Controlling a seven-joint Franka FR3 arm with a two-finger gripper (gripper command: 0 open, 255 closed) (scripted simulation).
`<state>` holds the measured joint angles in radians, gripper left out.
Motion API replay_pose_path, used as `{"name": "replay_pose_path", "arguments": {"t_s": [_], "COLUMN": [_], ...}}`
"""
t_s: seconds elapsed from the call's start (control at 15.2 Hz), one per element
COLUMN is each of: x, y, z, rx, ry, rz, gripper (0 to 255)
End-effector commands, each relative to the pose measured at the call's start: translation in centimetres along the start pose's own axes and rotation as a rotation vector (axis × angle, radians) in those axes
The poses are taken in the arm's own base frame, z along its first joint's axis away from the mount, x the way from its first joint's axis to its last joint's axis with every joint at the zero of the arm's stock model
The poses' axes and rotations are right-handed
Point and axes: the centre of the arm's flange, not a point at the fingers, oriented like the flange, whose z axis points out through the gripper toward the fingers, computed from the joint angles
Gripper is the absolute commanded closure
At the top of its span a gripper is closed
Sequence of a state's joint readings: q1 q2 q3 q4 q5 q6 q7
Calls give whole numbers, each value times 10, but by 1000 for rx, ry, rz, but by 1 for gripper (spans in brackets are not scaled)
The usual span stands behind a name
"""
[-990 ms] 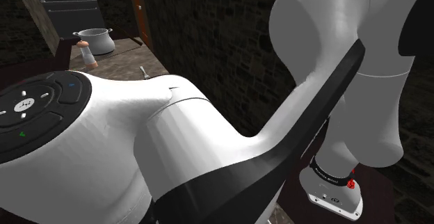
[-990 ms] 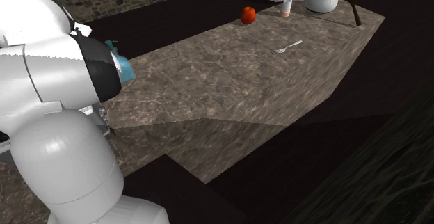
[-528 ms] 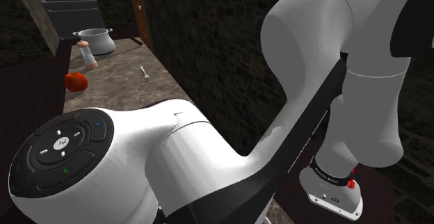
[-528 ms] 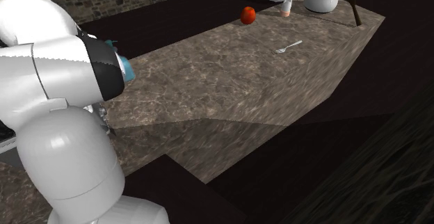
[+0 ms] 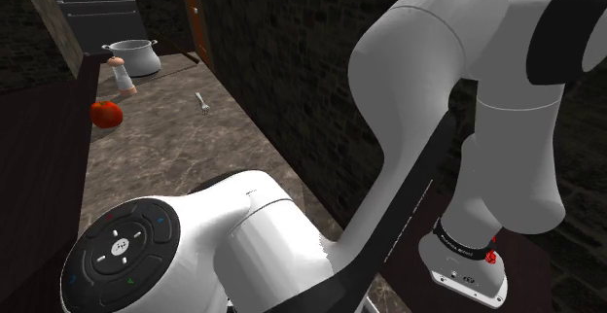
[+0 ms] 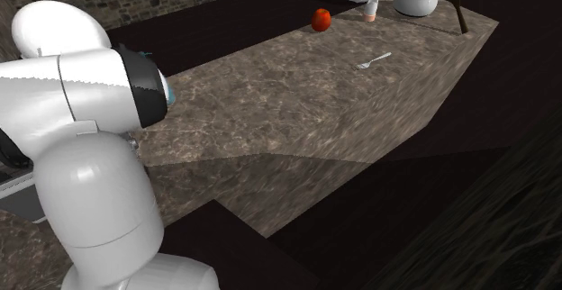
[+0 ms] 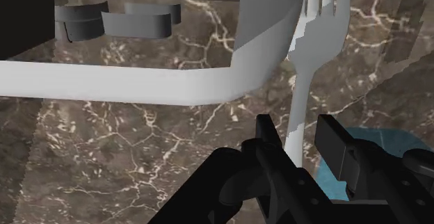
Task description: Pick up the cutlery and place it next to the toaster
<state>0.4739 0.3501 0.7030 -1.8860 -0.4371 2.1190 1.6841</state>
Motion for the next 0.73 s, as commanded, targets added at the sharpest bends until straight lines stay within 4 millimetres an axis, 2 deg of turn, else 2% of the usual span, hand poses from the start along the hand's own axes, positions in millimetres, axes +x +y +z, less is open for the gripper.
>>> {"name": "replay_pose_path", "arguments": {"t_s": [0.0, 0.66], "x": [-1, -9], "y": [-1, -2], "z": [10, 62], "rx": [1, 1], "ry": [0, 0], "rz": [0, 0], "gripper": [255, 255]}}
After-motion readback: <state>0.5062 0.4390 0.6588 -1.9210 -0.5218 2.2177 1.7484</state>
